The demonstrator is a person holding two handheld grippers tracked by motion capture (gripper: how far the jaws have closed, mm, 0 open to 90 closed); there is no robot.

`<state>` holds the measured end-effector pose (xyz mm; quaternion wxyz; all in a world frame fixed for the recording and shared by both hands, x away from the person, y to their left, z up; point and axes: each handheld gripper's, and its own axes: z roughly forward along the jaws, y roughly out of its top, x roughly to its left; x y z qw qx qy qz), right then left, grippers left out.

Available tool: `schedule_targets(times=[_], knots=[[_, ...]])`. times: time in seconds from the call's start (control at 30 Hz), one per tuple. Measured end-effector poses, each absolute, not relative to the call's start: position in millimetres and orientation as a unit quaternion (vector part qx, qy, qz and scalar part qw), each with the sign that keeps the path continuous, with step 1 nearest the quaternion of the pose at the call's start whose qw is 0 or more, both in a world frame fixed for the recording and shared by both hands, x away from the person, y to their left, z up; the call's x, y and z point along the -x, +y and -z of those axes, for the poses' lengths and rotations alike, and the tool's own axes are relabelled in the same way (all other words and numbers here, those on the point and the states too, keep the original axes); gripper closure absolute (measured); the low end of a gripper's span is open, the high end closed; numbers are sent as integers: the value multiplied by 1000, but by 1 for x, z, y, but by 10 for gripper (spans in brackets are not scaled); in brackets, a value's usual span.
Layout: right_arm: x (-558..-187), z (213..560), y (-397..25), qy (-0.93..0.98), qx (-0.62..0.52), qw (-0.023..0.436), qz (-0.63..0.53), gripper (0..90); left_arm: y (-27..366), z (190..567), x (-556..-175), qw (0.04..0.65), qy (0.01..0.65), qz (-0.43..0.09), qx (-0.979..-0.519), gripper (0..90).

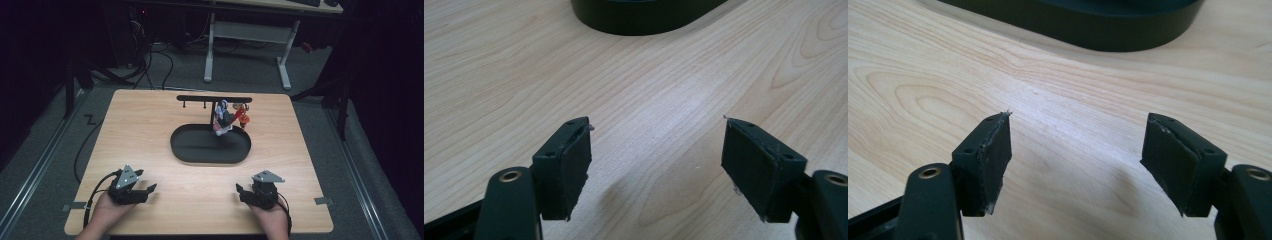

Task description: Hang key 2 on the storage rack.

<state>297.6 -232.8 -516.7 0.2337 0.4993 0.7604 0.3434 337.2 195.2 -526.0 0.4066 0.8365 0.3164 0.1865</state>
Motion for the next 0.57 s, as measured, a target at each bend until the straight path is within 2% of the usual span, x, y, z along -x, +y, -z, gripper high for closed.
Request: schedule_targets(times=[0.03, 0.13, 0.2, 0.3, 0.57], knots=[[-292, 517, -234, 756, -496, 246, -350, 296, 194, 526, -336, 408, 314, -185, -837, 282], [-287, 513, -241, 728, -521, 219, -388, 279, 191, 526, -334, 410, 308, -184, -839, 280], [-287, 513, -244, 731, -515, 229, -384, 283, 189, 526, -334, 408, 305, -184, -841, 279], [-289, 517, -246, 724, -526, 211, -394, 283, 186, 527, -333, 405, 305, -186, -842, 279], [-291, 521, -242, 731, -522, 204, -389, 286, 189, 527, -333, 407, 305, -188, -840, 277]])
